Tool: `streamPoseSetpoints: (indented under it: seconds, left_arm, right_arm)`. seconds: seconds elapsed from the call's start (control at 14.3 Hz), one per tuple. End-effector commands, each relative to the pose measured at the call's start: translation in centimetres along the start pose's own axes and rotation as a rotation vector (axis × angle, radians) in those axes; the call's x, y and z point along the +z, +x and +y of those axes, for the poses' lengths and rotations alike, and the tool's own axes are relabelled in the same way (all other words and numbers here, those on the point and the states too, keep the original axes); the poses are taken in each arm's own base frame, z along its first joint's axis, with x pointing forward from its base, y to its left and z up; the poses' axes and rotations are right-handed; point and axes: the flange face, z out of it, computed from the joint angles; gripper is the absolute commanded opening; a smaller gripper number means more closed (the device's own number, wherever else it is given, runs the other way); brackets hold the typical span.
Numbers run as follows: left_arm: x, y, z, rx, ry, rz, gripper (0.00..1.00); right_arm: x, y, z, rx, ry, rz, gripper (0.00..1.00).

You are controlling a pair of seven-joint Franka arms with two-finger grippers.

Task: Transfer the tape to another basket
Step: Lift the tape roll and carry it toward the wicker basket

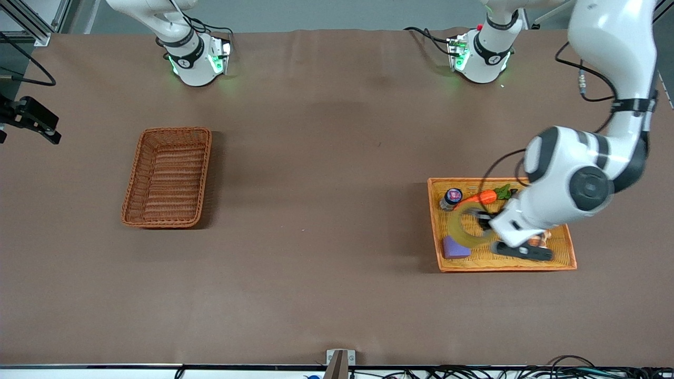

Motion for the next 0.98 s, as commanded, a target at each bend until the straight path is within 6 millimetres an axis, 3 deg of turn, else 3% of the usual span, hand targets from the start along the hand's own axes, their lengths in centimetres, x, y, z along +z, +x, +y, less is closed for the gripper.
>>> streamPoseSetpoints:
  seconds: [0.0, 0.21, 0.35, 0.42, 0.7, 0.84, 0.91]
  left_arm:
    - [0.7, -0.4, 9.4, 0.080, 0.011, -0.037, 0.00]
    - [5.1, -2.6, 21.7, 0.125, 0.025, -0.126, 0.00]
    - [8.7, -3.0, 28.5, 0.129, 0.019, -0.136, 0.00]
    - [10.3, -3.1, 30.9, 0.153, 0.009, -0.135, 0.00]
    - [14.4, -4.1, 36.6, 0.225, -0.038, -0.077, 0.05]
    - [16.9, -2.6, 37.8, 0.219, -0.084, -0.018, 0.04]
    - [17.7, -3.0, 39.3, 0.234, -0.093, -0.012, 0.05]
  right_arm:
    - [-0.5, 0.2, -0.5, 0.001, 0.018, 0.011, 1.00]
    - [-0.4, 0.2, -0.1, 0.010, 0.035, 0.009, 1.00]
    - [-0.4, 0.2, -0.1, 0.012, 0.044, 0.009, 1.00]
    - [-0.4, 0.2, -0.2, 0.010, 0.044, 0.009, 1.00]
    - [-0.2, 0.2, 0.3, 0.021, 0.044, 0.006, 1.00]
    - [-0.2, 0.3, 0.6, 0.027, 0.043, 0.007, 1.00]
    - [-0.3, 0.3, 0.9, 0.033, 0.049, 0.008, 1.00]
